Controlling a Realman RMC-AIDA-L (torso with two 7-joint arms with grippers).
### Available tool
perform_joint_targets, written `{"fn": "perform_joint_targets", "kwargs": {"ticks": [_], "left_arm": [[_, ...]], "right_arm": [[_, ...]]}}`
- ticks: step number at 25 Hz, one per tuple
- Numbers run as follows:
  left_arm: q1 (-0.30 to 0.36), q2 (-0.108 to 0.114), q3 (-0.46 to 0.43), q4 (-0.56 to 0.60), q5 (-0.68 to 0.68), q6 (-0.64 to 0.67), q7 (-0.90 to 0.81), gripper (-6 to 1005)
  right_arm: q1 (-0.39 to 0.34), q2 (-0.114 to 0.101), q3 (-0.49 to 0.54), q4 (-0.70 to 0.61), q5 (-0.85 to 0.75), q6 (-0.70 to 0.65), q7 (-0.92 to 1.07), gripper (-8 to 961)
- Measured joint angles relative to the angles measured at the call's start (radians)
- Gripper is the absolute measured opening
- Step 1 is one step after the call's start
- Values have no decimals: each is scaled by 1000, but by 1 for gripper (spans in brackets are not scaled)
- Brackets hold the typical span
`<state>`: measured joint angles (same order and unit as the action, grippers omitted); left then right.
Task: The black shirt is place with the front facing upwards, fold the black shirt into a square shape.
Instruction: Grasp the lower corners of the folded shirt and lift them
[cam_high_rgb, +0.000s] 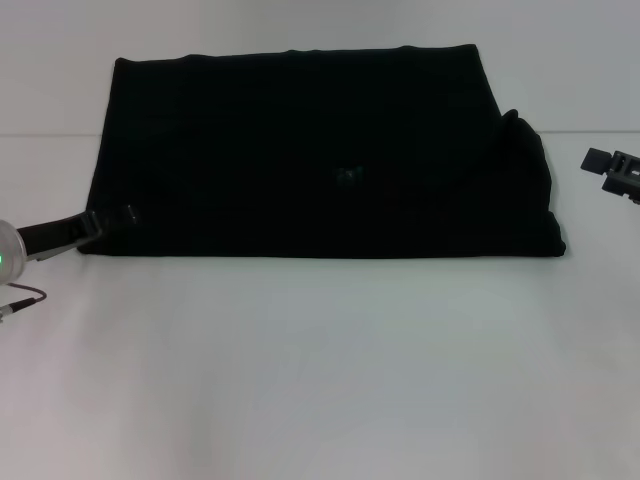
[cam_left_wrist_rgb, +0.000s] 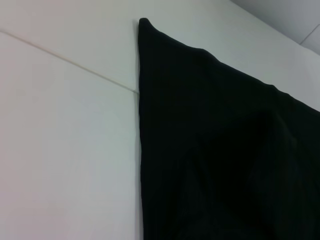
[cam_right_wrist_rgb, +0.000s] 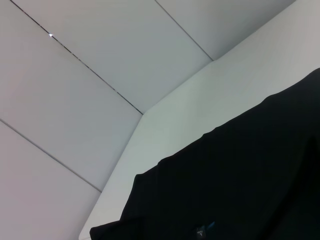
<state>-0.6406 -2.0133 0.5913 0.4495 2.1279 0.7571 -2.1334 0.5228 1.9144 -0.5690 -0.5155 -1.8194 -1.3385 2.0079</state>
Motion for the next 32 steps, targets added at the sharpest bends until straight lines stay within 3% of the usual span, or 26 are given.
{"fn": "perform_joint_targets", "kwargs": {"ticks": [5, 15, 24, 29, 32], "left_arm": [[-5, 0, 6, 12, 46, -1, -47, 945], [-5, -12, 7, 48, 97, -11, -89, 486], [-3, -19, 10, 62, 98, -12, -90, 244], [-2, -20, 9, 78, 98, -7, -100, 26], [-6, -7, 4, 86, 98, 56, -118, 14]], "right_arm": [[-6, 0, 0, 1, 3, -3, 0, 836], [-10, 0, 1, 2, 8, -15, 1, 828], [-9, 0, 2, 2, 8, -15, 3, 820], [-9, -6, 1, 2, 5, -16, 5, 816], [-9, -15, -6, -1, -10, -16, 22, 814]]}}
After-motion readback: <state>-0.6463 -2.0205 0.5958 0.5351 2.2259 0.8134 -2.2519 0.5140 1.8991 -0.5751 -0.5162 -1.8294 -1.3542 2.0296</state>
